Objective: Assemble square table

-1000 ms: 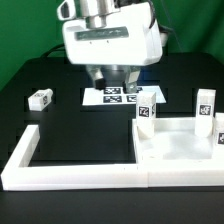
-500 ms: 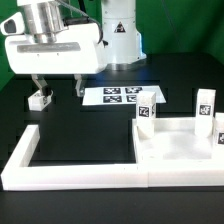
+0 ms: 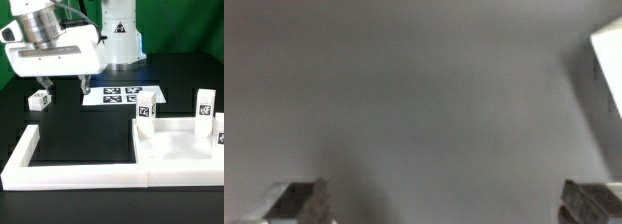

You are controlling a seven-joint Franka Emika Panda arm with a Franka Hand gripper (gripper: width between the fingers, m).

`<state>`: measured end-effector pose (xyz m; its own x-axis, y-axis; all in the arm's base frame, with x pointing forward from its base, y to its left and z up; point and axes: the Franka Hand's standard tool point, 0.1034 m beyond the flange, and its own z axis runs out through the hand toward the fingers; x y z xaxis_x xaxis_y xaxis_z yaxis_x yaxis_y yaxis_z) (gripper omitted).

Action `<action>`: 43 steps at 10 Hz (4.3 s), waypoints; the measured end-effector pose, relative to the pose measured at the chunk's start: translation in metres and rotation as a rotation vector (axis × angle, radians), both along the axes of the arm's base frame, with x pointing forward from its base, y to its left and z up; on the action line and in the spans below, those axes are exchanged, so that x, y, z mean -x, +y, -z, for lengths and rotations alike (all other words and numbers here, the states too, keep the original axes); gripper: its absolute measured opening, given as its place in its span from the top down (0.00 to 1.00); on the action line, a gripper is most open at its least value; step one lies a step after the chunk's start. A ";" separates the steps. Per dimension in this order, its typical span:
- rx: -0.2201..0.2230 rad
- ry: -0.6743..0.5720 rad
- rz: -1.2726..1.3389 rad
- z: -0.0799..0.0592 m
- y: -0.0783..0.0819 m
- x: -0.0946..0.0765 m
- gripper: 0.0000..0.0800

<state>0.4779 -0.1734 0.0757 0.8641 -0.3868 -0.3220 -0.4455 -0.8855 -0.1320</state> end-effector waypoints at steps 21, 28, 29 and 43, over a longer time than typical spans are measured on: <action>-0.221 0.478 -0.152 0.066 -0.063 0.110 0.46; -0.221 0.478 -0.152 0.066 -0.063 0.110 0.64; -0.221 0.475 -0.157 0.064 -0.062 0.107 0.64; 0.158 -0.359 -0.250 -0.090 0.042 -0.085 0.64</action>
Offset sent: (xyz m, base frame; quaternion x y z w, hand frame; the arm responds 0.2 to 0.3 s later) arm 0.0000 0.0000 0.0000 0.0000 -0.1938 0.0000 0.9810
